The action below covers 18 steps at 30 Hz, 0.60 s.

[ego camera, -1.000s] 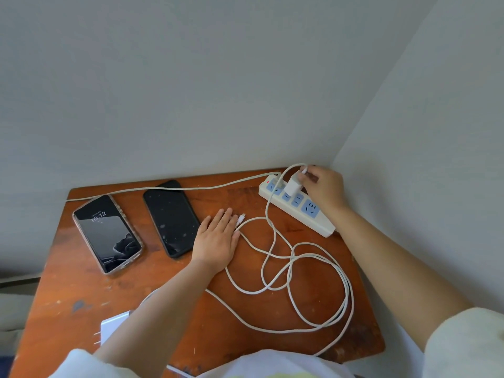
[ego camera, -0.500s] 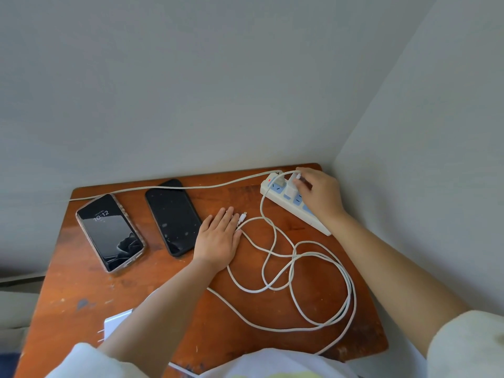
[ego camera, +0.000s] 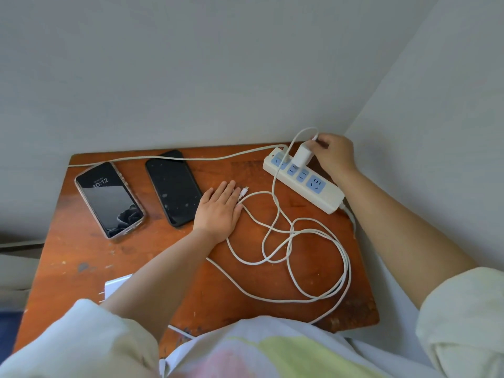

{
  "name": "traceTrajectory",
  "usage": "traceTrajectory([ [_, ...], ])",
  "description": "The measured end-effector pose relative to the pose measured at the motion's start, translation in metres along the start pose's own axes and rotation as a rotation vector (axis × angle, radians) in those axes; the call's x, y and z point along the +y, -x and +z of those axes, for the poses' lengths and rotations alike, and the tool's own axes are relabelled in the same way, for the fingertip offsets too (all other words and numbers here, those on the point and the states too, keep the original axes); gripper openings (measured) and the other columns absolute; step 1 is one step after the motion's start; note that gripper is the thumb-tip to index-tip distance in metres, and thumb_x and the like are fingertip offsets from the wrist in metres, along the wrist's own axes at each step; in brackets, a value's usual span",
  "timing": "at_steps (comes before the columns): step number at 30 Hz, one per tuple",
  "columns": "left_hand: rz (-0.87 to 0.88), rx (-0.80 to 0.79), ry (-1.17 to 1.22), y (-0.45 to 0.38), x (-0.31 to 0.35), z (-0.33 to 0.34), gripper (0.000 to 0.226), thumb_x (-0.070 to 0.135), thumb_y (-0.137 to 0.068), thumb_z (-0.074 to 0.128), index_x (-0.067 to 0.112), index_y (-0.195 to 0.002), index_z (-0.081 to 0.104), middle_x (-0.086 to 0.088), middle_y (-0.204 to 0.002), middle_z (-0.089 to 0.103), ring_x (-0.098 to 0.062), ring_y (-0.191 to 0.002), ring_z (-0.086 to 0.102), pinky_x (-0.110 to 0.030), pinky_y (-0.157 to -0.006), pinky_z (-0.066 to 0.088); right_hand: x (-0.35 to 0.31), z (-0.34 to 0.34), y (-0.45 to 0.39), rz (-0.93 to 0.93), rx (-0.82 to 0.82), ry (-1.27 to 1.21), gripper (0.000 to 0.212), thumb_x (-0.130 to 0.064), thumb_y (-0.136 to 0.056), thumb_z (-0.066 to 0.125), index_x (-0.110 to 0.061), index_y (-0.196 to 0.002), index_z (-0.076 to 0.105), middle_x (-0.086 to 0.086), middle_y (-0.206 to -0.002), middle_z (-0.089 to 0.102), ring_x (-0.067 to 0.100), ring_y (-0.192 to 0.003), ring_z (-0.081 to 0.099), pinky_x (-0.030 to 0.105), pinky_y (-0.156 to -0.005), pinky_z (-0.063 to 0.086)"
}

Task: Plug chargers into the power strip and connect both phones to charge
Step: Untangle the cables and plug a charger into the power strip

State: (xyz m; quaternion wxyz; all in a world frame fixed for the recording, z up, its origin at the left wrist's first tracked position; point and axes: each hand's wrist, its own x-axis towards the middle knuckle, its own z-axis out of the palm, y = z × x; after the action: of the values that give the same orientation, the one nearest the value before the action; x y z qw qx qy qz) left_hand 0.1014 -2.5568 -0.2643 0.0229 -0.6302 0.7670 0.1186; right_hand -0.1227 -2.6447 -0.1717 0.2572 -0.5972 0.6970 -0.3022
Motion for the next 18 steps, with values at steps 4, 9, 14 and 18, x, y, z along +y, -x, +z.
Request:
traceTrajectory([
  [4,0.001,-0.001,-0.004,-0.001,0.0,0.0,0.052,0.045,-0.096,0.011,0.024,-0.144,0.01,0.003,-0.155,0.009,-0.015,-0.143,0.002,-0.032,-0.113,-0.004,0.002,-0.001,-0.002,0.082,0.027,-0.08,0.017,-0.013,-0.086,0.059,-0.002,-0.096,0.068,0.019,-0.1,0.069,0.03,-0.093,0.062,0.033,-0.08,0.046],
  [9,0.004,-0.005,0.007,-0.001,0.0,-0.001,0.052,0.045,-0.096,0.012,0.024,-0.144,0.01,0.002,-0.155,0.009,-0.015,-0.143,0.001,-0.032,-0.113,-0.003,0.0,0.004,0.005,0.009,0.019,0.008,0.02,-0.016,-0.088,0.055,0.001,-0.088,0.067,0.021,-0.092,0.069,0.034,-0.087,0.062,0.035,-0.071,0.047],
  [14,0.005,-0.01,0.012,-0.001,0.0,-0.002,0.052,0.045,-0.096,0.012,0.023,-0.144,0.009,0.002,-0.156,0.007,-0.015,-0.143,0.0,-0.032,-0.113,-0.004,0.0,0.008,0.007,-0.009,0.05,0.037,0.022,-0.015,-0.09,0.053,0.002,-0.09,0.066,0.021,-0.093,0.069,0.033,-0.087,0.062,0.033,-0.066,0.047],
  [18,0.005,-0.013,0.012,-0.001,0.0,-0.002,0.052,0.045,-0.096,0.012,0.024,-0.144,0.009,0.003,-0.156,0.007,-0.015,-0.143,-0.001,-0.032,-0.113,-0.005,-0.001,0.008,0.01,-0.053,0.042,0.041,0.021,-0.015,-0.09,0.053,0.003,-0.086,0.064,0.021,-0.088,0.069,0.027,-0.075,0.058,0.015,-0.053,0.034],
])
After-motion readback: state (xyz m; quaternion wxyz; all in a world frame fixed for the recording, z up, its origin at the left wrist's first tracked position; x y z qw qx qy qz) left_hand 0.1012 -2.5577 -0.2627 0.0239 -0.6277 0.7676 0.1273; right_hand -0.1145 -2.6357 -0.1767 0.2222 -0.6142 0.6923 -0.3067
